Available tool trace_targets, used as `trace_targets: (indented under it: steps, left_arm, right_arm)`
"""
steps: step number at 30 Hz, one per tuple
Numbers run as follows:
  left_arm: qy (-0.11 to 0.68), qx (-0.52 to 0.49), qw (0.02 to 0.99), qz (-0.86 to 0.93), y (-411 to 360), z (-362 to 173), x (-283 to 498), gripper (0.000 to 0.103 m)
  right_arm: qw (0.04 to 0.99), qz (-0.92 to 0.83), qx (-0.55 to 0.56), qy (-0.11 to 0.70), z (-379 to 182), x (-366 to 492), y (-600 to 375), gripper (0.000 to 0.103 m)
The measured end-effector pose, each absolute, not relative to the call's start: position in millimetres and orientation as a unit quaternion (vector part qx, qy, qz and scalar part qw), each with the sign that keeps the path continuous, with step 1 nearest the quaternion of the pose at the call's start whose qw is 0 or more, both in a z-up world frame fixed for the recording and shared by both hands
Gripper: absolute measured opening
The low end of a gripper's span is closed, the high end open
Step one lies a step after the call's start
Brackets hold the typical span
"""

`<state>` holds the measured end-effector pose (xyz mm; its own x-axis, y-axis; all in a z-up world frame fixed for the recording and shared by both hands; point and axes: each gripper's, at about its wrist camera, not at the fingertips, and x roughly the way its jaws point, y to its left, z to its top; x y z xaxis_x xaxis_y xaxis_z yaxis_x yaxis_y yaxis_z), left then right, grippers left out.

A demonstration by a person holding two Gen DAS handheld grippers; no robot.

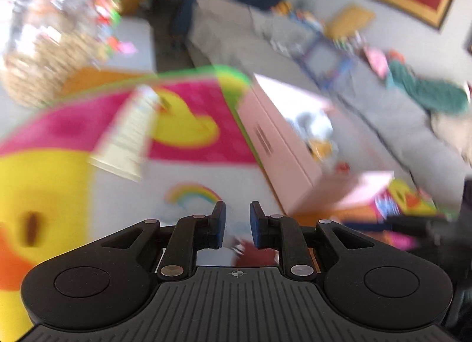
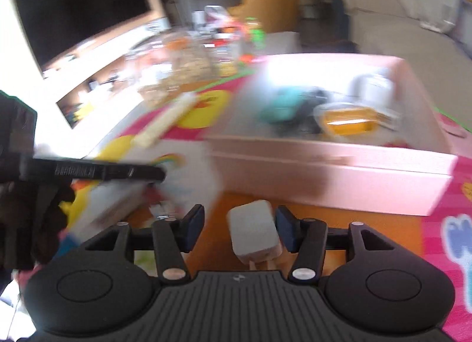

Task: Organize rigid objects
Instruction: 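Grasp the white lotion tube with the left tool while the right tool reaches toward the red lipstick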

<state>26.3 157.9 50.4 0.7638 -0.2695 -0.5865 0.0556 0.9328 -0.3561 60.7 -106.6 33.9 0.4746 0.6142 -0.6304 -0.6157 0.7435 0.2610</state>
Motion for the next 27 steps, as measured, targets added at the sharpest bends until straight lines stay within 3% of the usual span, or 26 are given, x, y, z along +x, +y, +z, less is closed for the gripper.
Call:
trace_targets:
  steps: [4, 7, 13, 16, 23, 27]
  left_arm:
    - [0.274, -0.204, 0.939, 0.033, 195, 57, -12, 0.020]
    - [0.293, -0.257, 0.920, 0.045, 211, 42, -26, 0.020]
    - [0.323, -0.256, 0.911, 0.019, 199, 27, -32, 0.020]
    - [0.312, -0.230, 0.922, 0.010, 197, 32, -24, 0.021]
    - [0.306, -0.044, 0.951, 0.023, 175, 57, 79, 0.021]
    - [0.341, -0.008, 0.938, 0.054, 171, 44, 139, 0.021]
  right_arm:
    - [0.852, 0.389, -0.055, 0.347, 34, 38, -72, 0.056]
    - [0.847, 0.394, -0.081, 0.349, 29, 36, -44, 0.056]
    - [0.854, 0.394, -0.134, 0.312, 30, 30, -15, 0.055]
    - [0.842, 0.411, -0.129, 0.326, 34, 29, -14, 0.043]
    - [0.858, 0.370, -0.142, 0.326, 41, 21, -42, 0.042]
    - [0.867, 0.357, -0.123, 0.325, 48, 14, -66, 0.042]
